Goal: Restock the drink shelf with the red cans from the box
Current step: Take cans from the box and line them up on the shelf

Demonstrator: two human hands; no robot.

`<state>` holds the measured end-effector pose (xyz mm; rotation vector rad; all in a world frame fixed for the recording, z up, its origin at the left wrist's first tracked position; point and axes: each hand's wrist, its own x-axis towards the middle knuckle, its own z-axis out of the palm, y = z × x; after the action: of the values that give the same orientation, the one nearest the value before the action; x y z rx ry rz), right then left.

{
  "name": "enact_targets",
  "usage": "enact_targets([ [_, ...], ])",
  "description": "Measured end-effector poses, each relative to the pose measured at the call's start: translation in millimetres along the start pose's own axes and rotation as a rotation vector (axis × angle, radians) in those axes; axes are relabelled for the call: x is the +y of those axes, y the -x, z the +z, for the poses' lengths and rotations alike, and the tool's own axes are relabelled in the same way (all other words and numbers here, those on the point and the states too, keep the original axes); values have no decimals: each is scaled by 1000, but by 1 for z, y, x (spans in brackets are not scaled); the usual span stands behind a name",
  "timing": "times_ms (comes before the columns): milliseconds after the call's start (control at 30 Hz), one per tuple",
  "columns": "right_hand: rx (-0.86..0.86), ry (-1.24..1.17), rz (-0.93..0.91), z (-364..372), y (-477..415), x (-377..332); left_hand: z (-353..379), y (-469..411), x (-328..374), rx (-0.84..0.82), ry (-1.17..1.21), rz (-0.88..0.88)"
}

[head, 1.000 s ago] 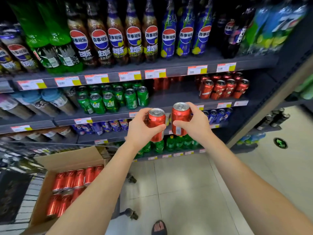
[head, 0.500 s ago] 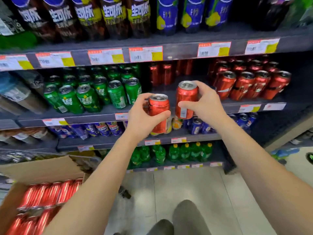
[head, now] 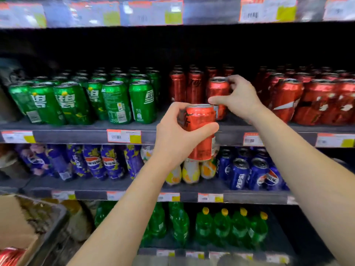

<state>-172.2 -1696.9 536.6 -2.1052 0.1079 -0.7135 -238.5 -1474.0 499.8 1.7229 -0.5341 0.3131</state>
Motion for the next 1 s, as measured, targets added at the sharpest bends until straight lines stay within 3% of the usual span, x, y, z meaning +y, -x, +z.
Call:
enact_targets([
  [233, -5, 86, -63, 11, -25, 16, 8, 5, -16, 4, -4, 82],
  [467, 2, 299, 56, 13, -65, 12, 10, -14, -14, 11, 9, 120],
  [800, 38, 193, 108, 25, -80, 23, 9, -29, -15, -46, 34, 153],
  [1000, 36, 280, 78, 27, -81, 23, 16, -30, -13, -31, 56, 146],
])
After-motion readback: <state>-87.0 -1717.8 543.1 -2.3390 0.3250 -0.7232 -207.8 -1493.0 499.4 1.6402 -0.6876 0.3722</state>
